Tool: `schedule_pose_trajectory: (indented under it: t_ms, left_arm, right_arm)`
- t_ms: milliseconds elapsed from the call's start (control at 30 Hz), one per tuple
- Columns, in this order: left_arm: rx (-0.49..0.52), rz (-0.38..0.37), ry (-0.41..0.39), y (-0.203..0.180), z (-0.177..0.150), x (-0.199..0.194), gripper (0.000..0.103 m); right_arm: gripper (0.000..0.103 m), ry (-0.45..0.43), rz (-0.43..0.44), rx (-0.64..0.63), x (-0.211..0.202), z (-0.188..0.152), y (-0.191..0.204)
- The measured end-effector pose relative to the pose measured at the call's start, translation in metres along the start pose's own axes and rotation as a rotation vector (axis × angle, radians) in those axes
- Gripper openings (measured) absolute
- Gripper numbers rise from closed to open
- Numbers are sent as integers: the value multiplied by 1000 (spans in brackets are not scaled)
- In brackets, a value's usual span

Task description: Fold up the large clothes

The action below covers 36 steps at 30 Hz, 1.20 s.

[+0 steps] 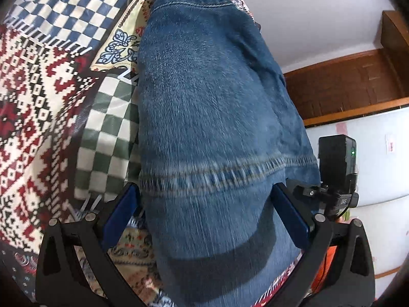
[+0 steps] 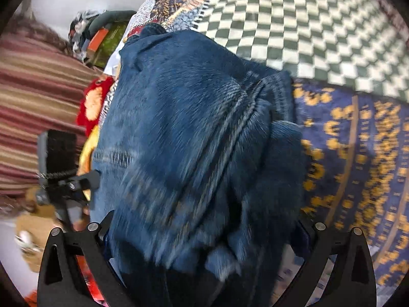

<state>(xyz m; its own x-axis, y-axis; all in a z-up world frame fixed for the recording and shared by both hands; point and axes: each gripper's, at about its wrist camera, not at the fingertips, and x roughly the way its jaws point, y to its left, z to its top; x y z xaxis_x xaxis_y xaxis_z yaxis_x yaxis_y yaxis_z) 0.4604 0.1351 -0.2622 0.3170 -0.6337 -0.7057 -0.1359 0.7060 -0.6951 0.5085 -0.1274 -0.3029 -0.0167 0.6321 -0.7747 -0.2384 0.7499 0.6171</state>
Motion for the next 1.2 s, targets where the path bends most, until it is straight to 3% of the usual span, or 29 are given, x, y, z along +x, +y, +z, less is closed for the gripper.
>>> schedule_pose_trajectory:
  t_ms: [133,233,367,567,900,1200]
  left_arm:
    - [0,-4,3,-8,5,17,103]
    - [21,14,-9,-15,4,20,102]
    - [32,34,-45,-19,-8,11,88]
    - [89,68,-89,-43,-23,-5,74]
    - [292,151,-239,-109,-48,-85,68]
    - [310,118,-397,-113,-47,-179,64]
  right_arm:
    - [99,-8,5,18,5,3,2]
    - [91,-23,6,17,6,2,5]
    - [73,-45,21,33,-4,-2,-1]
    - [56,-74,13,-6,-21,-7,13]
    - [48,-155,32,-100,-67,-22,74]
    - [48,-243,23,-244,-94,-29,163]
